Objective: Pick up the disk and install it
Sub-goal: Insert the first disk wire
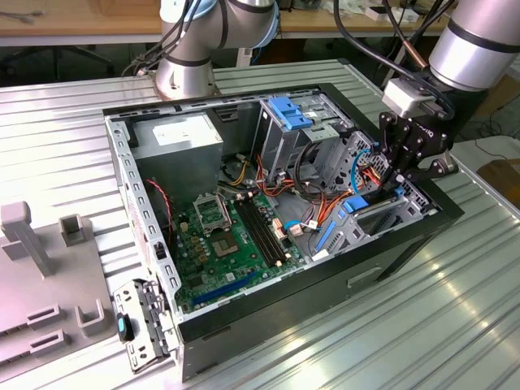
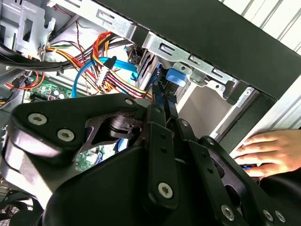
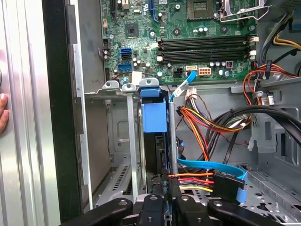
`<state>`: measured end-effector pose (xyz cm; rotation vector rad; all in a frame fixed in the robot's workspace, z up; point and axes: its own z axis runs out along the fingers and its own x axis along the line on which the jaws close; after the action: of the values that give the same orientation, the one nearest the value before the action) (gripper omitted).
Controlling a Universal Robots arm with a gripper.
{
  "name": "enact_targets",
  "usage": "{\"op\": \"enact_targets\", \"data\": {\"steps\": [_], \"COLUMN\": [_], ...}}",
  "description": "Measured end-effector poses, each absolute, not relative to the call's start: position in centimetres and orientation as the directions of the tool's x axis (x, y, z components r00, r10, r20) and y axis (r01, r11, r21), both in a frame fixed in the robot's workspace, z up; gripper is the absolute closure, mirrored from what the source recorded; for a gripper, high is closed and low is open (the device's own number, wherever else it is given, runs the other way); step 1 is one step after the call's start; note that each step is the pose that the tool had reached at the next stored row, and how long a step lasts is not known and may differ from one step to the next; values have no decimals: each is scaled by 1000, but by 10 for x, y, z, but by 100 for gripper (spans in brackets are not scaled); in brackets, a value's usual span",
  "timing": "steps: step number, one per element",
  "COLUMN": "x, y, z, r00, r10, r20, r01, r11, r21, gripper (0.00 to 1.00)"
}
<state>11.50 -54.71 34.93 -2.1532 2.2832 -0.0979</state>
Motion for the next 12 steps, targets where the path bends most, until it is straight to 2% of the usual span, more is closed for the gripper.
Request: {"op": "enact_targets", "data": {"steps": [12], "x": [115], "y": [-547], "z": [346], "r00": [-59], "r10": [-998], "r20": [30], "r01": [-997], "r11": [58], "r21": [-46], "gripper": [84]}}
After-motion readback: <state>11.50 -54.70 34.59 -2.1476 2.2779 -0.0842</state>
